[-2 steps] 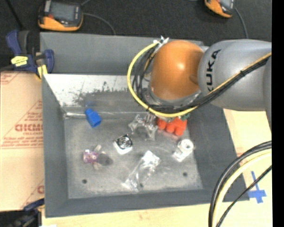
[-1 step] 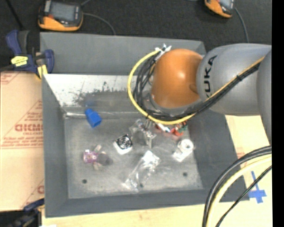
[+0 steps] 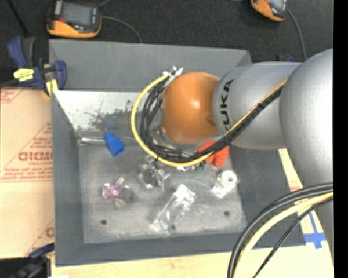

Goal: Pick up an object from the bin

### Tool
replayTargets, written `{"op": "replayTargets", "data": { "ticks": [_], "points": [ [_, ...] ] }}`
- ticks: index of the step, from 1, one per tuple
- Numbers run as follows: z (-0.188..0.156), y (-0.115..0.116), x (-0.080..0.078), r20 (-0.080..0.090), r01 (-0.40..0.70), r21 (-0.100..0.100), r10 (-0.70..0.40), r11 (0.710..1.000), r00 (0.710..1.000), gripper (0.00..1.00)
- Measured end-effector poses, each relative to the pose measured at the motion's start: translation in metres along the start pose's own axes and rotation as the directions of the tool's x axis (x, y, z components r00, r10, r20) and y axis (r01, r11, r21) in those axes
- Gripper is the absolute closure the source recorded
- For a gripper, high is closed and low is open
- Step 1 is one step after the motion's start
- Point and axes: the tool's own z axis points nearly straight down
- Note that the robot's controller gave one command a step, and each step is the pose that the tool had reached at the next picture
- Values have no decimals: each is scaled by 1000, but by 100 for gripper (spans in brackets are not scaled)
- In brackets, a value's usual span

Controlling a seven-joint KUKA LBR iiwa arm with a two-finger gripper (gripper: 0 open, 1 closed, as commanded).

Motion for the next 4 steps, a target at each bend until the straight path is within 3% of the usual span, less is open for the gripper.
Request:
{"op": "replayTargets", "data": {
  "ticks": [1,2,3,4],
  "points": [
    [-144,17,29,8,27,9,-27,1000,1000,100],
    [-91,-6,65,-4,-22,2,22,1000,1000,100],
    [-53,-35,-10,4,-65,4,64,998,998,100],
    [-31,-39,27,-2,-250,3,250,968,968,100]
  ]
}}
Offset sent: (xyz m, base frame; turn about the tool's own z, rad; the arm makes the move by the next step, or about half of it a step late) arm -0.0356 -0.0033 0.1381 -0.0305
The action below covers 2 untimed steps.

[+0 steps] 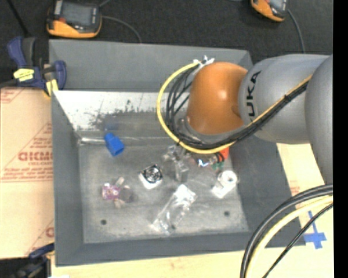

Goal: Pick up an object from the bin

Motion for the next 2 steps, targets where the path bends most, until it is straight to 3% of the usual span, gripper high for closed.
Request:
{"op": "replayTargets", "data": {
  "ticks": [1,2],
  "points": [
    [-1,0,-2,4,3,1,-3,1000,1000,0],
    [59,-19,-34,9,294,6,-294,956,956,0]
  ]
}}
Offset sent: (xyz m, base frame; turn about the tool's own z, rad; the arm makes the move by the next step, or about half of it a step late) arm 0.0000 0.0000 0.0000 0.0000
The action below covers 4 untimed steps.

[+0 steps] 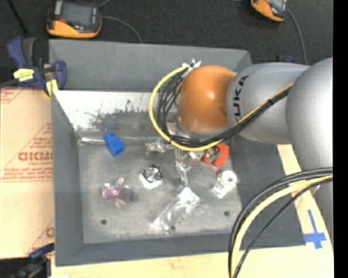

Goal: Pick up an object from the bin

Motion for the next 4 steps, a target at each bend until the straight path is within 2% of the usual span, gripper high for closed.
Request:
{"op": "replayTargets", "data": {
  "ticks": [1,2,3,4],
  "points": [
    [-14,83,-15,-3,-3,-9,2,1000,1000,0],
    [-6,135,-32,-5,-38,-8,38,999,999,0],
    [-6,131,-30,-6,-42,-5,42,999,999,100],
    [-93,174,-29,3,-8,-3,8,1000,1000,100]
  ]
}}
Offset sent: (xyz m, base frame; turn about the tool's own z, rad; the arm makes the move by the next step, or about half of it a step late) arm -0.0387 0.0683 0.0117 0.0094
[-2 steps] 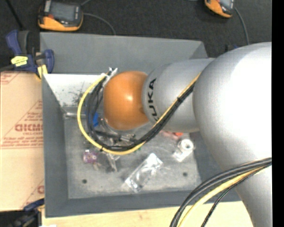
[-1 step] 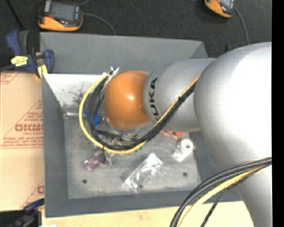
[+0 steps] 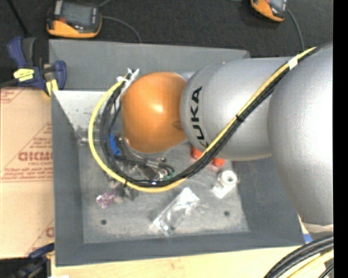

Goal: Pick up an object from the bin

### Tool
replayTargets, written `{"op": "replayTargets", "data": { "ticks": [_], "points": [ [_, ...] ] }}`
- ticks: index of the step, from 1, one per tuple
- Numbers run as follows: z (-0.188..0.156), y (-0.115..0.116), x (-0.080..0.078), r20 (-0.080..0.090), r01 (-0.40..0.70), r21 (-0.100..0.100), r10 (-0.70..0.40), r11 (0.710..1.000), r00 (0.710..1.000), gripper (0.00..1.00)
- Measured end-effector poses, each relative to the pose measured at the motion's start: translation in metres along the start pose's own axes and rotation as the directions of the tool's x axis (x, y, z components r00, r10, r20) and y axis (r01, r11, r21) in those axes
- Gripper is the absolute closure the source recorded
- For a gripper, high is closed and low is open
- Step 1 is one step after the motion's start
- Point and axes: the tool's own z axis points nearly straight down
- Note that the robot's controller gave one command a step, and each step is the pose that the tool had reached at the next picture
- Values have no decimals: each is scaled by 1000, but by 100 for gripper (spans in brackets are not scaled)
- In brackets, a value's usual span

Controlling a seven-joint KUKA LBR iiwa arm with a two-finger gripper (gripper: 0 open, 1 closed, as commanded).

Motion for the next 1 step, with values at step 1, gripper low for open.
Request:
{"op": "replayTargets", "data": {
  "ticks": [1],
  "points": [
    [-74,0,-52,4,-62,2,62,998,998,100]
  ]
}}
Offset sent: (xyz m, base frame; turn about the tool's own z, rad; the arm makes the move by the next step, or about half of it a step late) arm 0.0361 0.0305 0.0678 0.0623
